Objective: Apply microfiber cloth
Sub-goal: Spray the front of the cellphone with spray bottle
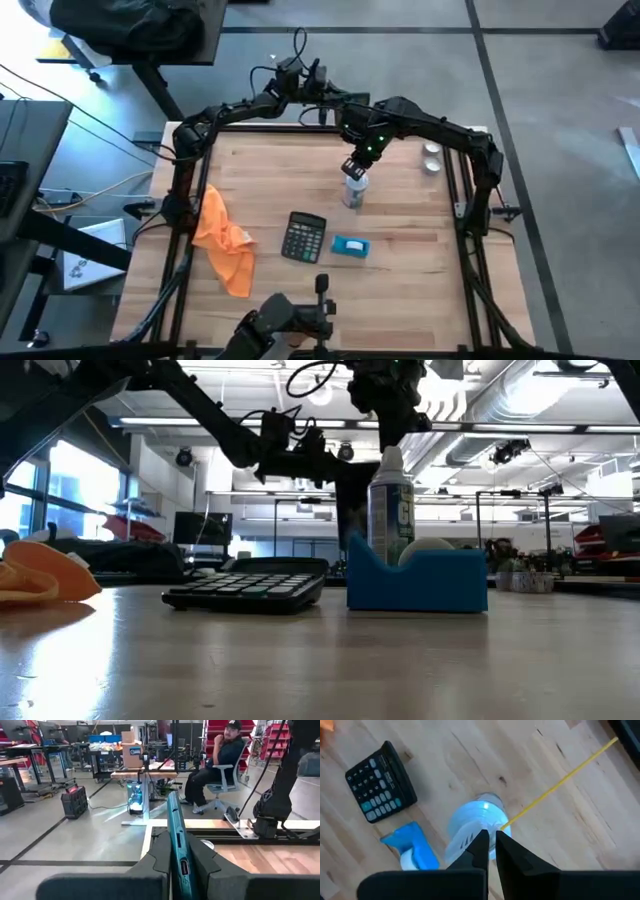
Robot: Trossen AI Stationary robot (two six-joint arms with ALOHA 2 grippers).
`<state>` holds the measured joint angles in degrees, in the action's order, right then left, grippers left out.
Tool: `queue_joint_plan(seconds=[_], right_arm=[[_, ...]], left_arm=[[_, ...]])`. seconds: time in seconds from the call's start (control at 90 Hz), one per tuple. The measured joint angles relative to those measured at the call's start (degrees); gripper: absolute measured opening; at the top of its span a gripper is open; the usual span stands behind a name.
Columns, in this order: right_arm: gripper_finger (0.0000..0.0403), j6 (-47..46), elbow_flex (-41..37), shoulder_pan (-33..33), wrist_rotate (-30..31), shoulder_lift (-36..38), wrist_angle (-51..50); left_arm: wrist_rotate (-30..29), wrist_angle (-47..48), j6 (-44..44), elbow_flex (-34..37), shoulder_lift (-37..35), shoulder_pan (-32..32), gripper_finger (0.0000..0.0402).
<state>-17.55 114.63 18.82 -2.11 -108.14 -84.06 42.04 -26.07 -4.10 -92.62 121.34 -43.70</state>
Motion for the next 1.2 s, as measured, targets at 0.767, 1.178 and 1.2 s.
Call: queue_joint_plan(seconds=[0.767, 1.178, 1.2], right_arm=[[0.0000, -3.9, 0.5, -0.1, 0.1, -0.6, -1.4], [0.0000, -0.2, 0.5, -0.9, 0.3, -1.4, -0.9], [0.0000, -0.2, 0.5, -0.9, 0.7, -1.2, -0.9]], left_arm=[[0.0, -0.5, -0.2, 0.0, 0.0, 0.0, 0.0010], [-0.1, -0.8, -0.2, 0.0, 0.0, -0.1, 0.0010], [-0.1, -0.8, -0.2, 0.0, 0.0, -0.1, 0.0010]])
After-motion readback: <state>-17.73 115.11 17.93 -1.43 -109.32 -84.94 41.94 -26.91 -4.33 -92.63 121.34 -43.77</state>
